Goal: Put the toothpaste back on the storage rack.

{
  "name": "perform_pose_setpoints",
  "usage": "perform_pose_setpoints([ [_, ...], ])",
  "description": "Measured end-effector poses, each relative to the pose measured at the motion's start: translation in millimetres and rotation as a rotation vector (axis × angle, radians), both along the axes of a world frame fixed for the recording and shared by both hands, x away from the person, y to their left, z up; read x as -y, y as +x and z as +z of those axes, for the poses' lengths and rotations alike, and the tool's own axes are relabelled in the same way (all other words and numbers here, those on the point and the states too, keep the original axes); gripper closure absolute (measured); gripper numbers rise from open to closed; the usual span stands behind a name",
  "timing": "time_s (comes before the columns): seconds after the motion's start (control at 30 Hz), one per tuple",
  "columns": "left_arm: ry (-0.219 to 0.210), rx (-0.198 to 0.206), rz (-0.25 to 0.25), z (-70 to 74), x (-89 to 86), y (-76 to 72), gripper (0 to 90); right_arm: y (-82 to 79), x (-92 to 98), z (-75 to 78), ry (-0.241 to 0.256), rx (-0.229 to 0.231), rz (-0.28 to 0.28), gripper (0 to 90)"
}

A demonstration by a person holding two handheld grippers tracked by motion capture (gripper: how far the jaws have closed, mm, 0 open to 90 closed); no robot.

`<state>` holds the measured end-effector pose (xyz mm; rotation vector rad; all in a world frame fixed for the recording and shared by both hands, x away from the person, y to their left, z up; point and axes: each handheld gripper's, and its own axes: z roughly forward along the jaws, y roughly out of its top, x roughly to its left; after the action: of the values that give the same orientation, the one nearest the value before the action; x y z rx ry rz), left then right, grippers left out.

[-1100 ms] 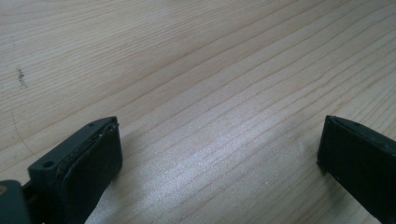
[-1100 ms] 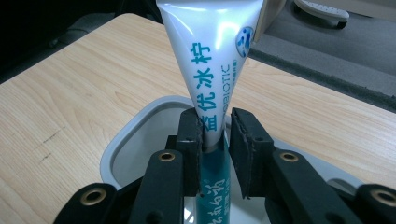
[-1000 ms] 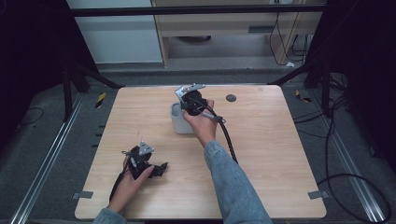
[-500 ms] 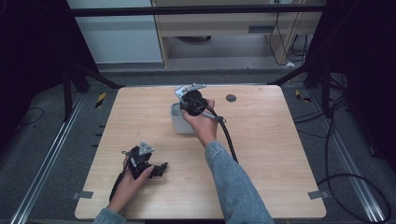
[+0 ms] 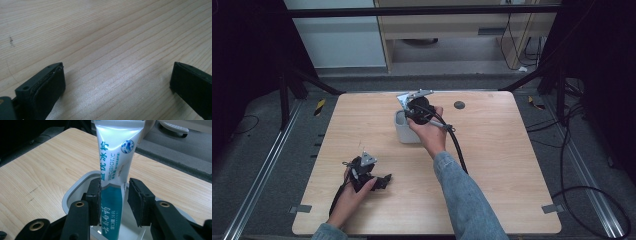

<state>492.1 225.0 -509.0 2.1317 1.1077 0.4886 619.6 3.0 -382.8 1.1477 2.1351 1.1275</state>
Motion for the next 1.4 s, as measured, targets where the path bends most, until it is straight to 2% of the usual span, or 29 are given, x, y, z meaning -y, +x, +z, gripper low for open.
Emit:
perform_pose_setpoints([
  [0.33,0.000,0.000,0.000,0.0,0.0,0.0,0.0,-6.2,5.7,3.6,-0.008,0.005,0.011,55.4],
  [0.5,0.000,0.000,0.000,0.0,0.0,0.0,0.0,-11.8,9.2,5.0,0.001,0.007,0.013,46.9],
  [0.57,0.000,0.000,0.000,0.0,0.0,0.0,0.0,-14.7,11.9,5.5,0.004,0.010,0.012,40.5],
  [0.73,0.000,0.000,0.000,0.0,0.0,0.0,0.0,-19.3,18.6,9.3,0.016,0.019,0.011,33.6],
  [0.9,0.000,0.000,-0.001,0.0,0.0,0.0,0.0,-23.3,34.3,15.2,0.026,0.044,0.013,22.2],
  [0.93,0.000,0.000,-0.001,0.0,0.0,0.0,0.0,-25.6,43.0,16.9,0.030,0.053,0.010,18.1],
  [1.07,-0.002,-0.001,0.001,-0.1,0.1,-0.1,0.0,-29.9,57.5,18.0,0.019,0.062,-0.018,14.6],
  [1.2,0.001,-0.002,-0.001,0.1,-0.1,-0.1,0.0,-35.6,77.2,17.6,-0.060,0.038,-0.049,8.9],
  [1.27,0.003,-0.001,-0.002,0.1,-0.2,0.0,0.0,-40.1,88.5,15.8,-0.041,0.043,-0.060,8.8],
  [1.4,0.003,0.000,-0.002,0.1,-0.2,0.0,0.0,-47.4,108.2,14.4,-0.034,0.051,-0.065,8.1],
])
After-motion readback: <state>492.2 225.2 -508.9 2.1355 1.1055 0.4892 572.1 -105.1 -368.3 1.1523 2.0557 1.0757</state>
